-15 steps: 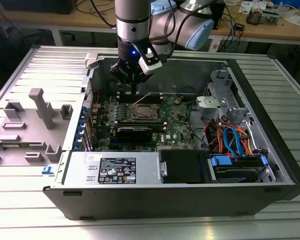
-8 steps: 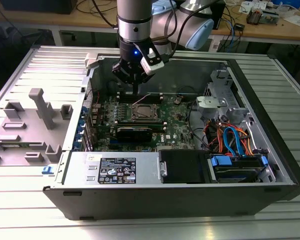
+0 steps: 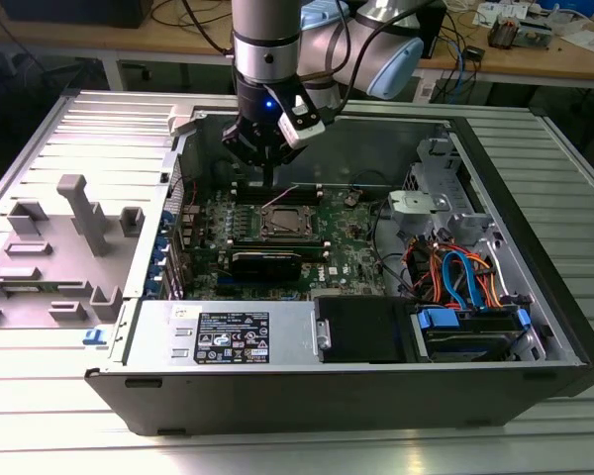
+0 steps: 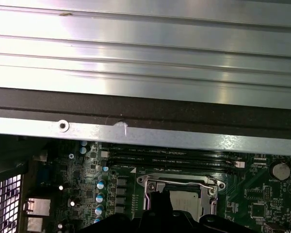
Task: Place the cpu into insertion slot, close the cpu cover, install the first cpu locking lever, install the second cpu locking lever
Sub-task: 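Install the first cpu locking lever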
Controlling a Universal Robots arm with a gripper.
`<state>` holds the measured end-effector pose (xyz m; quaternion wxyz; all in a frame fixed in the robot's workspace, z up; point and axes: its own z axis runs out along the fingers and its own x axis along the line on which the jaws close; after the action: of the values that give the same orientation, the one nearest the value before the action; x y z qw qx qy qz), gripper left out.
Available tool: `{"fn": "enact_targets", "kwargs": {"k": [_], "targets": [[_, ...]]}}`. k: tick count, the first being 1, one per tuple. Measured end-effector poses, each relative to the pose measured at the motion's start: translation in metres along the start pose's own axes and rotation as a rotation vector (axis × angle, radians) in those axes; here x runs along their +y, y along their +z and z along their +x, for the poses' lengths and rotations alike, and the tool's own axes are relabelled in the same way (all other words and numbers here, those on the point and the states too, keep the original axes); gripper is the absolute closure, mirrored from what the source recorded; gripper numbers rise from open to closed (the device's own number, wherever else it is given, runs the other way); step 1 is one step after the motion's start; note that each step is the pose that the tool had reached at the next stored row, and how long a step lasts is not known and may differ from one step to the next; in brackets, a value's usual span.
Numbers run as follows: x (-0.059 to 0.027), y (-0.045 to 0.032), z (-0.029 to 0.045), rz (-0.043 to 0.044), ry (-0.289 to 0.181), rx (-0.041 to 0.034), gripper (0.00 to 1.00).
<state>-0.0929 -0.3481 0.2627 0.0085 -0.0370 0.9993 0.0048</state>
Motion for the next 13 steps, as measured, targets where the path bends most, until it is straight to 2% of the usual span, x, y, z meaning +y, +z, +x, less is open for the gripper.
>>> {"fn": "enact_targets", "kwargs": {"k": [6,13], "targets": [[0.0028,0.0080,-0.0017,0.0004,0.005,0.0002,0.89],[0.0057,0.0132,-0.0085,0.0004,0.010,0.0001,0.89]]}}
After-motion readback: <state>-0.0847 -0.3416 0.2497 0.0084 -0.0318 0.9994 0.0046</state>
